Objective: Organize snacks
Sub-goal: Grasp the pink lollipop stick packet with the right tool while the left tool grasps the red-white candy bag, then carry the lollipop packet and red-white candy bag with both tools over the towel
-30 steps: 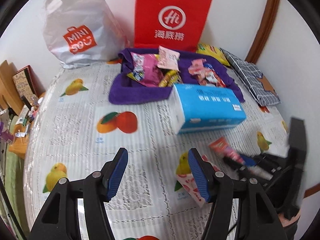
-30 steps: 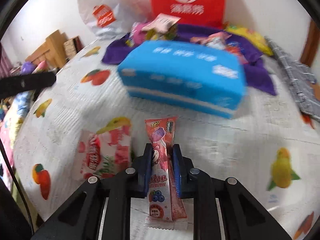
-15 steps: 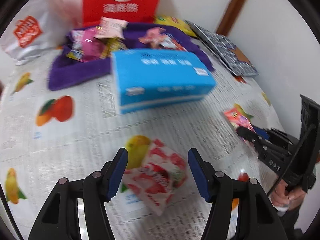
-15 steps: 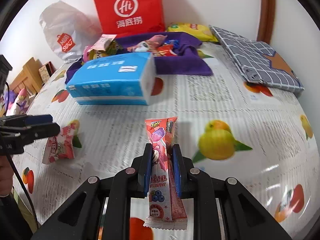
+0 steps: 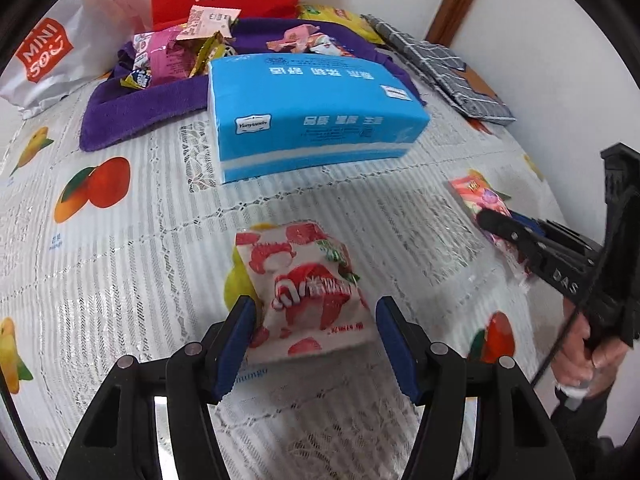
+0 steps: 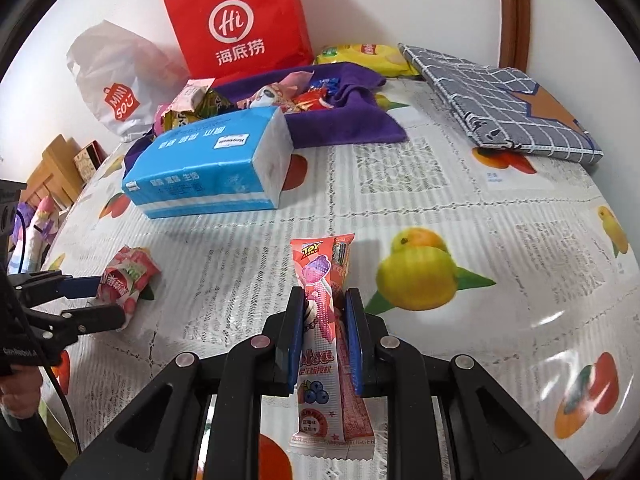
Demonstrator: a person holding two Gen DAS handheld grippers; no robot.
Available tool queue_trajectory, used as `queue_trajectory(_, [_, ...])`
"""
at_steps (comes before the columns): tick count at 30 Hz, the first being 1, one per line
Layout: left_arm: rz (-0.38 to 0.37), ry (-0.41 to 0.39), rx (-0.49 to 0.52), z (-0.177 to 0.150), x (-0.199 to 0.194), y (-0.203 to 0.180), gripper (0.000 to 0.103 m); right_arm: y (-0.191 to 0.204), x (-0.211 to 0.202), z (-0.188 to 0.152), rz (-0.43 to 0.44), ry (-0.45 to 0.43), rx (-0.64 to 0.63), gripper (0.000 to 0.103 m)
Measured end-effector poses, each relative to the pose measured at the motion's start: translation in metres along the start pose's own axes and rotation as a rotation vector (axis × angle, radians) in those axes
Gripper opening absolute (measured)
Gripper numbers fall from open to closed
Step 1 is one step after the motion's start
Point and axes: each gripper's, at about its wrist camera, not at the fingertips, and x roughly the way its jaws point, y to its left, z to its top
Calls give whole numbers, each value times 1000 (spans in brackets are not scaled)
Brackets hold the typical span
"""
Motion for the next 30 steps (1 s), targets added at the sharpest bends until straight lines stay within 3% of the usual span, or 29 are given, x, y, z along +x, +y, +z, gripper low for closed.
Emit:
queue_trajectory(5, [93,-32,3,5,8,-11,61,6,3,0,18,-6,-2,20])
queue_trajectory(6, [126,-44,23,4,9,-16,50,7,3,0,22,-7,-2,20])
queue_trajectory(10, [170,-70,46,4,8,-15,48,12,6,4,24,-18,-13,20])
queue_trajectory(18, [310,-141,-101,3,-1,36,48,17,29,22,-30,-32,-52,20])
queue_trajectory(24, [333,-226,-121,-3,-1,45,49,25,39,26,-100,-63,-94,23])
queue_trajectory(30, [329,-238,-127,-1,2,46,50,18,40,27,-54,-54,-65,25])
